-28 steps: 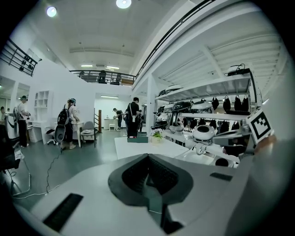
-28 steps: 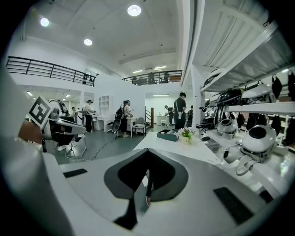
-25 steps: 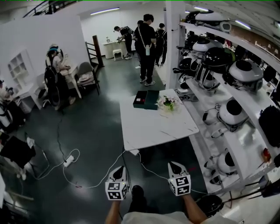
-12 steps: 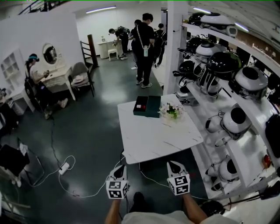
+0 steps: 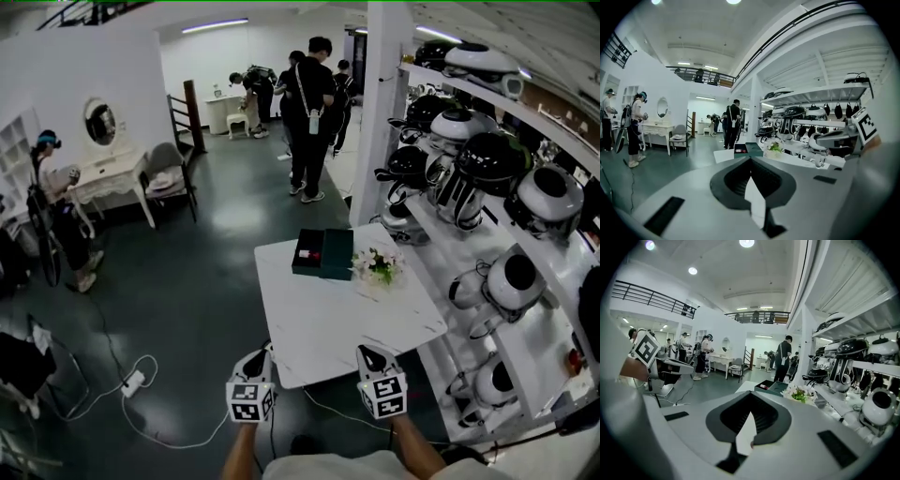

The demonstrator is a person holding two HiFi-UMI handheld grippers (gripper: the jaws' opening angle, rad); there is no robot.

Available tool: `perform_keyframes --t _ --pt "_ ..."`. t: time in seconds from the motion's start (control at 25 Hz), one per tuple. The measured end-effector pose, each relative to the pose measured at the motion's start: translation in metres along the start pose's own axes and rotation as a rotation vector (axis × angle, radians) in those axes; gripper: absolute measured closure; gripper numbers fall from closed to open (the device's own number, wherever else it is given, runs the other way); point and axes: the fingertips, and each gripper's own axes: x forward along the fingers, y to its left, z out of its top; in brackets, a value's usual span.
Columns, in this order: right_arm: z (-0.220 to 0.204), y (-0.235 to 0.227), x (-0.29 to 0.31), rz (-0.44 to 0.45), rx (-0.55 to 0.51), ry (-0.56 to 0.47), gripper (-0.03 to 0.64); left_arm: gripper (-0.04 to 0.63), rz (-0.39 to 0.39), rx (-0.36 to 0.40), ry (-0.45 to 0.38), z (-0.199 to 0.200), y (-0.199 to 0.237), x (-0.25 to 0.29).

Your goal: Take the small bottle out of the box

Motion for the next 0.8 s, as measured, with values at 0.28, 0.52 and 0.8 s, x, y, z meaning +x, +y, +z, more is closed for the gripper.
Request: perform_keyframes --t 0.28,0.52,0.8 --pt "0.008 -0.013 0.04 -0.043 0.016 0.003 0.597 0.577 -0.06 0.02 0.001 0.018 0.018 0.052" --pt "-0.004 -0.02 0.059 -0.069 0.028 0.006 0.597 0.577 -0.092 0.047 0.014 0.015 0.023 0.078" --pt "-0.006 -0.034 0.08 -0.062 0.036 0.022 0.597 0.577 -0.101 0.05 0.035 0.012 0.023 0.104"
